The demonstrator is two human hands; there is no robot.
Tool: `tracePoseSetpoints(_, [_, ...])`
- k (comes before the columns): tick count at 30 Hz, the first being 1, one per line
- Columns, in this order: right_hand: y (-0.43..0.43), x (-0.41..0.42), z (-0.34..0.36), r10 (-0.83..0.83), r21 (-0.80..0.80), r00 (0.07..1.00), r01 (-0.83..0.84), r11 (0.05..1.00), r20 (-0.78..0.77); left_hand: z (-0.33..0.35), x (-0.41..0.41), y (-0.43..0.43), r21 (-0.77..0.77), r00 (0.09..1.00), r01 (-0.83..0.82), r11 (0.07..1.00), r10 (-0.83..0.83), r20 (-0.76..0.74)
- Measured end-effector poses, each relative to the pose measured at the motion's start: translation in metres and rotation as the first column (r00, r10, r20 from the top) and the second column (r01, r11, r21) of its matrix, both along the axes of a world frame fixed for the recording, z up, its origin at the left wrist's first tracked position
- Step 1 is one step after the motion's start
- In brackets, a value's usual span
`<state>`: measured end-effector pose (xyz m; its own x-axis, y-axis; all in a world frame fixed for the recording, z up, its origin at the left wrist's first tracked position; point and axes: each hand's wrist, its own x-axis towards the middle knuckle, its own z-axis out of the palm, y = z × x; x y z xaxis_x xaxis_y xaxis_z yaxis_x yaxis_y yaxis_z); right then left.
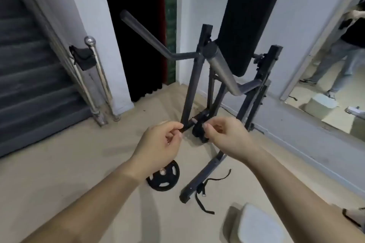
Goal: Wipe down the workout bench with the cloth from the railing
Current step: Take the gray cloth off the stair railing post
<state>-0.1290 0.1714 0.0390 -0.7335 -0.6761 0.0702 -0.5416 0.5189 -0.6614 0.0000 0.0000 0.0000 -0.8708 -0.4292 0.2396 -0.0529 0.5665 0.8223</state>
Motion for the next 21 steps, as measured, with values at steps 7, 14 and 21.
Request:
tracePoseSetpoints(7, [-0.204,0.054,-0.008,0.091,-0.107,0.977,-0.071,0.992,0.194,-0.030,0.074,-0.181,0.249,0.970,-0.243,0.937,0.238,0.052])
tracePoseSetpoints(14, [-0.368,0.065,-0.019,0.063,-0.212,0.844,0.061,0.975,0.533,-0.054,0.093,-0.330,0.423,0.927,-0.372,0.827,0.351,0.129])
tracePoseSetpoints(21, [-0.520,0.009,-0.038,0.084,-0.175,0.810,0.023,0.984,0.580,-0.053,0.039,-0.467,0.459,0.882,-0.467,0.755,0.436,0.179])
